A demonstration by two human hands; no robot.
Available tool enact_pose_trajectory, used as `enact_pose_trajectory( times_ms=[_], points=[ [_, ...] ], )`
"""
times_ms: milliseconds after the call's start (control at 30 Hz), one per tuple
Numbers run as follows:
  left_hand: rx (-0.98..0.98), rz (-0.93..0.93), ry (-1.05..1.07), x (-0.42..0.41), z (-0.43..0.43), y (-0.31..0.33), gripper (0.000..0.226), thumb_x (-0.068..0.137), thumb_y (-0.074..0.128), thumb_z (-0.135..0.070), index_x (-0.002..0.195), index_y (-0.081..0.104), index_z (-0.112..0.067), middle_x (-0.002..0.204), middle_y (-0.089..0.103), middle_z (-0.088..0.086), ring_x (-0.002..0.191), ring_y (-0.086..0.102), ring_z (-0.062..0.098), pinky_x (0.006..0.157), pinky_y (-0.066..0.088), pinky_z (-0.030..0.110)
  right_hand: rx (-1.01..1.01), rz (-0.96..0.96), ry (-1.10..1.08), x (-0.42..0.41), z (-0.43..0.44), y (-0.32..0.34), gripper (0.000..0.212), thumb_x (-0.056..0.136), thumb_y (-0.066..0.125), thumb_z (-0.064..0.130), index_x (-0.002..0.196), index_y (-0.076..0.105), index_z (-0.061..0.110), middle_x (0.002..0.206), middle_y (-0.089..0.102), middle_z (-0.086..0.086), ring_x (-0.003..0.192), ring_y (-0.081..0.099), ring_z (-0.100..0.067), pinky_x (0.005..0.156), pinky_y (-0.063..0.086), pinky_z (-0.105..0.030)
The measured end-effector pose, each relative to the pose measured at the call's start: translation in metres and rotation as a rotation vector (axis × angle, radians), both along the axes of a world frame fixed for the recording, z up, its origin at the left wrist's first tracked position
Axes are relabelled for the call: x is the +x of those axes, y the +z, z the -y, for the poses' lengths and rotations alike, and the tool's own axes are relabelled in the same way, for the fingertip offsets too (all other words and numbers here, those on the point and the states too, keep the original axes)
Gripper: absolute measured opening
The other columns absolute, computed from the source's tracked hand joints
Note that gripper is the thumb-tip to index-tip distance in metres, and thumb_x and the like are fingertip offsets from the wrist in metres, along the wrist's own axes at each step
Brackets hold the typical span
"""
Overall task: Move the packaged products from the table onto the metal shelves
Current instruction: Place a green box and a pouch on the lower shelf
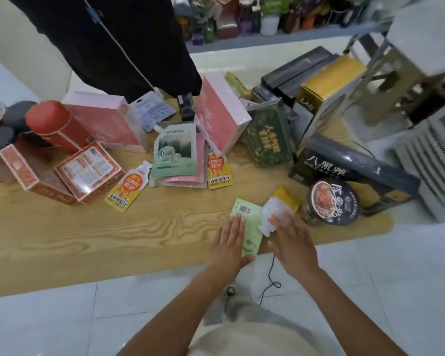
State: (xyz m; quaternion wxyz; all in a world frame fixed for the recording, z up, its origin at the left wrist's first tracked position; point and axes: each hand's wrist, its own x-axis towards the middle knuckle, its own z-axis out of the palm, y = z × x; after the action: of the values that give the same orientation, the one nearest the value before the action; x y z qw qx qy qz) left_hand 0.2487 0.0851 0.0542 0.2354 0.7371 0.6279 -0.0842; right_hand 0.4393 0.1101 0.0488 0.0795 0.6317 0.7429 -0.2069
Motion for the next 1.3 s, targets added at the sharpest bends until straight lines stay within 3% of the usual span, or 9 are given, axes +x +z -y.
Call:
enact_pose_trajectory(
  times_ms=[100, 233, 400, 500, 633, 800, 933, 1167, 1300],
  points=[
    [-0.077, 0.005, -0.158, 0.002, -0.006, -0.003, 0.105, 0.086, 0.034, -0.067, 0.133, -0.044, -0.015, 0.156, -0.016, 0.004, 0.146, -0.010, 0.023, 0.117, -0.001, 0.038, 0.029, 0.003, 0.029, 0.001, -0.014, -0.010, 0.084, 0.080, 0.069, 0.029, 0.149, 0.022, 0.021, 0.156, 0.025, -0.012, 0.143, 0.025, -0.031, 0.109, 0.034, -0.052],
    [-0.065, 0.017, -0.126, -0.005, -0.004, -0.030, 0.099, 0.080, 0.031, -0.068, 0.151, -0.001, -0.006, 0.154, 0.032, 0.006, 0.142, 0.025, 0.020, 0.115, 0.025, 0.043, -0.003, 0.049, 0.060, -0.007, -0.026, -0.018, 0.078, 0.092, 0.052, 0.022, 0.153, 0.003, 0.025, 0.161, -0.004, -0.004, 0.148, -0.001, -0.021, 0.117, 0.011, -0.039],
    [-0.012, -0.097, -0.112, -0.017, 0.003, -0.021, 0.085, 0.084, 0.011, -0.063, 0.143, -0.028, -0.014, 0.159, -0.009, -0.001, 0.145, -0.015, 0.015, 0.118, 0.003, 0.046, 0.055, 0.020, 0.023, -0.026, -0.020, -0.027, 0.090, 0.074, 0.074, 0.012, 0.149, 0.025, 0.023, 0.155, 0.030, -0.009, 0.141, 0.032, -0.026, 0.106, 0.037, -0.043],
    [0.021, -0.058, -0.059, -0.032, 0.012, -0.032, 0.088, 0.083, 0.018, -0.065, 0.150, -0.003, -0.011, 0.160, 0.013, 0.002, 0.146, 0.000, 0.016, 0.117, 0.004, 0.045, 0.100, -0.033, 0.057, -0.041, -0.014, -0.028, 0.091, 0.072, 0.077, 0.012, 0.145, 0.025, 0.026, 0.152, 0.036, -0.007, 0.139, 0.035, -0.026, 0.102, 0.042, -0.046],
    [0.052, -0.083, 0.036, -0.066, 0.032, -0.044, 0.100, 0.079, 0.018, -0.076, 0.150, 0.015, -0.005, 0.159, 0.011, 0.007, 0.147, 0.006, 0.021, 0.116, 0.011, 0.043, 0.146, 0.022, 0.140, -0.055, -0.027, -0.032, 0.090, 0.075, 0.075, 0.016, 0.149, 0.024, 0.025, 0.157, 0.025, -0.004, 0.145, 0.016, -0.022, 0.115, 0.014, -0.043],
    [-0.019, -0.220, -0.049, -0.087, 0.041, -0.034, 0.120, 0.083, 0.059, -0.054, 0.141, -0.036, -0.009, 0.146, -0.043, 0.004, 0.137, -0.035, 0.022, 0.115, -0.011, 0.043, 0.062, 0.166, 0.232, -0.069, -0.052, -0.028, 0.080, 0.093, 0.054, 0.025, 0.153, 0.000, 0.026, 0.161, -0.006, 0.001, 0.148, -0.007, -0.019, 0.116, -0.009, -0.042],
    [0.128, -0.180, 0.074, -0.083, 0.051, -0.041, 0.112, 0.071, 0.071, -0.012, 0.151, -0.008, -0.008, 0.161, -0.006, 0.007, 0.147, -0.003, 0.021, 0.116, 0.016, 0.041, 0.038, 0.202, 0.264, -0.079, -0.052, -0.027, 0.068, 0.097, 0.044, 0.021, 0.153, 0.005, 0.025, 0.161, 0.003, 0.001, 0.148, 0.000, -0.019, 0.117, -0.008, -0.042],
    [0.339, -0.053, 0.148, -0.092, 0.073, -0.032, 0.087, 0.063, 0.073, -0.008, 0.142, 0.034, -0.007, 0.147, 0.043, 0.012, 0.137, 0.032, 0.024, 0.099, 0.045, 0.048, 0.093, -0.057, 0.252, -0.083, -0.034, -0.016, 0.061, 0.090, 0.053, 0.007, 0.146, 0.036, 0.023, 0.153, 0.034, 0.002, 0.142, 0.029, -0.018, 0.117, 0.016, -0.037],
    [0.554, 0.013, 0.283, -0.103, 0.088, -0.014, 0.051, 0.075, 0.044, -0.012, 0.125, 0.055, -0.006, 0.127, 0.062, 0.013, 0.120, 0.057, 0.027, 0.089, 0.051, 0.047, 0.122, -0.382, 0.105, -0.103, -0.039, 0.010, 0.036, 0.091, 0.058, 0.009, 0.125, 0.064, 0.021, 0.117, 0.068, -0.002, 0.101, 0.065, -0.026, 0.077, 0.048, -0.031]
  ],
)
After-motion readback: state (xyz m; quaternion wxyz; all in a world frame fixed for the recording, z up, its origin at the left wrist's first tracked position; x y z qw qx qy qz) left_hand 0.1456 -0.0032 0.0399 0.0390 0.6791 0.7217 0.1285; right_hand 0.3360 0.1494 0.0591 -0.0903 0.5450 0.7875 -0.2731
